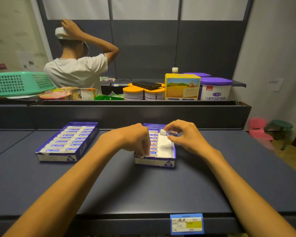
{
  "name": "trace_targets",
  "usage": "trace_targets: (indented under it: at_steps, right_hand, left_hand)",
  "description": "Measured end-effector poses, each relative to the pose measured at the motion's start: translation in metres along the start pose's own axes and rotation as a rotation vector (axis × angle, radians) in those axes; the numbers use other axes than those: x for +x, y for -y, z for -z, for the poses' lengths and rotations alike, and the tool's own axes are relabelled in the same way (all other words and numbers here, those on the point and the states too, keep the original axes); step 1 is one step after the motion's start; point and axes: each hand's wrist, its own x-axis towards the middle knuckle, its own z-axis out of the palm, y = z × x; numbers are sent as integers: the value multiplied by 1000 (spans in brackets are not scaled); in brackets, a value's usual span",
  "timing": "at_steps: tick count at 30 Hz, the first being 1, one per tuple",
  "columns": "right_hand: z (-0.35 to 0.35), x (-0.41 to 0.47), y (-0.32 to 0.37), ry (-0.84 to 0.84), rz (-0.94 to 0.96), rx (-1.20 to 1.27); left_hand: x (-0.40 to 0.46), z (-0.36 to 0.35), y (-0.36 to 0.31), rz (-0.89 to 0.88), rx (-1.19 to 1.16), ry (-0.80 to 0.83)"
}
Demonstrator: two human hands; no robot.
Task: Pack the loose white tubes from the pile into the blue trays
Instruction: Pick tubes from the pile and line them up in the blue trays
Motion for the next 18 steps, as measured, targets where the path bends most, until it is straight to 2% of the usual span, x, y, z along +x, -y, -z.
trace_targets:
  at_steps: [8, 18]
  right_hand:
    - [0, 0, 2, -14, -14, -1]
    - [1, -1, 1, -35, -33, -7]
  left_hand:
    - [1, -6, 0, 7, 28, -51]
    - [4, -3, -1, -19, 37, 16]
